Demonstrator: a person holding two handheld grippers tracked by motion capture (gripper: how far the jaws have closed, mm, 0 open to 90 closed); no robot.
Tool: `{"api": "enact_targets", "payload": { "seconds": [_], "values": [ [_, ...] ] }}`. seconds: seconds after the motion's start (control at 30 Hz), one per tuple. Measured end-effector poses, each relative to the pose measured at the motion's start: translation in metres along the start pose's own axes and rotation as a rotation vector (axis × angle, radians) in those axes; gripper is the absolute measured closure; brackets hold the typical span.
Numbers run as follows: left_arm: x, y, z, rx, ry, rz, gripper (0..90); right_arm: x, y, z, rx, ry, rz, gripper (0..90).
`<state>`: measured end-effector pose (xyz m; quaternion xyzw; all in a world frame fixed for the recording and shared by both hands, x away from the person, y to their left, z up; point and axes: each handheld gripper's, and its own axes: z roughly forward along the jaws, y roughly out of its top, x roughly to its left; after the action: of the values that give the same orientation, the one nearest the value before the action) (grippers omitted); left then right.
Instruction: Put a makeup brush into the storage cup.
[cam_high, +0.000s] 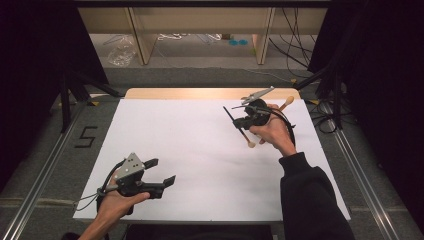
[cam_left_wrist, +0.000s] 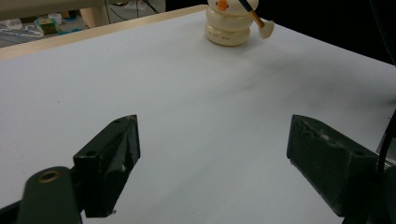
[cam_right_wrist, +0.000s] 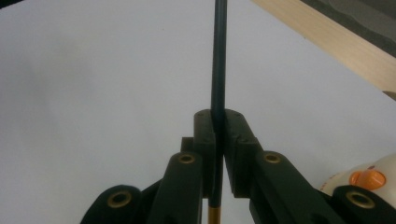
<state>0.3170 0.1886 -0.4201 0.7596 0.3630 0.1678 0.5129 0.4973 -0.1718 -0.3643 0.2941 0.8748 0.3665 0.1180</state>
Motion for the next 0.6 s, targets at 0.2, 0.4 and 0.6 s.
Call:
{"api": "enact_targets", "payload": {
  "seconds": [0.2,0.4,0.6],
  "values": [
    [0.000,0.000,0.000,-0.003,0.000,-0.002,17.4,0.008,0.001,-0.002,-0.030,0.013,0.003,85.1],
    [0.001,0.000,0.000,-0.004,0.005,-0.001,17.4,0.016,0.000,-0.002,-0.086,0.016,-0.016,85.1],
    [0.002,0.000,-0.001,-0.004,0.011,-0.001,17.4,0.021,0.001,-0.003,-0.098,0.048,-0.018,85.1]
  ]
}}
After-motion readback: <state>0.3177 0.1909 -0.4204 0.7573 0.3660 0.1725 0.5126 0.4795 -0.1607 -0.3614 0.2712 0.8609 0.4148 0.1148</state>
